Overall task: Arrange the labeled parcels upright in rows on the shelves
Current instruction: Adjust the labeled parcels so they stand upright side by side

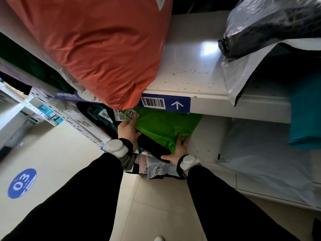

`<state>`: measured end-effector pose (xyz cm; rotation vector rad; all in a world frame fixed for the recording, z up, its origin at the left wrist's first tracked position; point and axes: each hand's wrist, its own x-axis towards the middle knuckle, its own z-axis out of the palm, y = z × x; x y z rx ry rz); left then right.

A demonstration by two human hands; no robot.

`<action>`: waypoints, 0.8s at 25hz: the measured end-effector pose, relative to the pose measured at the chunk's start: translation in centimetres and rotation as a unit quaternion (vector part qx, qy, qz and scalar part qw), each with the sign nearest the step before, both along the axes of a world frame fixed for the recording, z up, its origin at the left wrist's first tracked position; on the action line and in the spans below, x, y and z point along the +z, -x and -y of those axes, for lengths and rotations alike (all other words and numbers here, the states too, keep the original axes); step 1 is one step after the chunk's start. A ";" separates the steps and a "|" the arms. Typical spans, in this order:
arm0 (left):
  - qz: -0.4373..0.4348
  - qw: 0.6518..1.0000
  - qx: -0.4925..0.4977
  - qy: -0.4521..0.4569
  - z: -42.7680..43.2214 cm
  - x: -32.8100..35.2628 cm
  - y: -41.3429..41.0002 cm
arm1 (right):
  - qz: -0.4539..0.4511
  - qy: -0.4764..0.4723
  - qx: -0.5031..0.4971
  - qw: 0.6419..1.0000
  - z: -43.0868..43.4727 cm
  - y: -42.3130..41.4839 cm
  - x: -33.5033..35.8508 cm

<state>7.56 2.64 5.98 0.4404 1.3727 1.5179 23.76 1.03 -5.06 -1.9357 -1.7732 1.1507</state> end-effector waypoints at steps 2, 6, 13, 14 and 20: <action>-0.006 1.000 0.001 0.006 -0.1 -0.1 0.2 | -0.001 0.001 0.003 1.000 -0.1 -0.1 -0.2; -0.036 0.999 -0.012 0.014 0.5 -0.1 0.6 | 0.001 0.005 0.019 1.000 0.0 -0.9 0.0; -0.114 0.993 0.004 0.025 2.3 1.0 1.0 | 0.059 0.015 0.016 0.998 0.3 -2.6 0.8; -0.142 0.989 0.023 0.027 2.3 1.1 1.0 | 0.054 0.015 0.016 0.998 0.3 -2.9 0.8; -0.236 0.971 0.019 0.023 3.1 1.1 -0.7 | 0.001 0.014 0.005 1.000 1.3 -4.7 1.1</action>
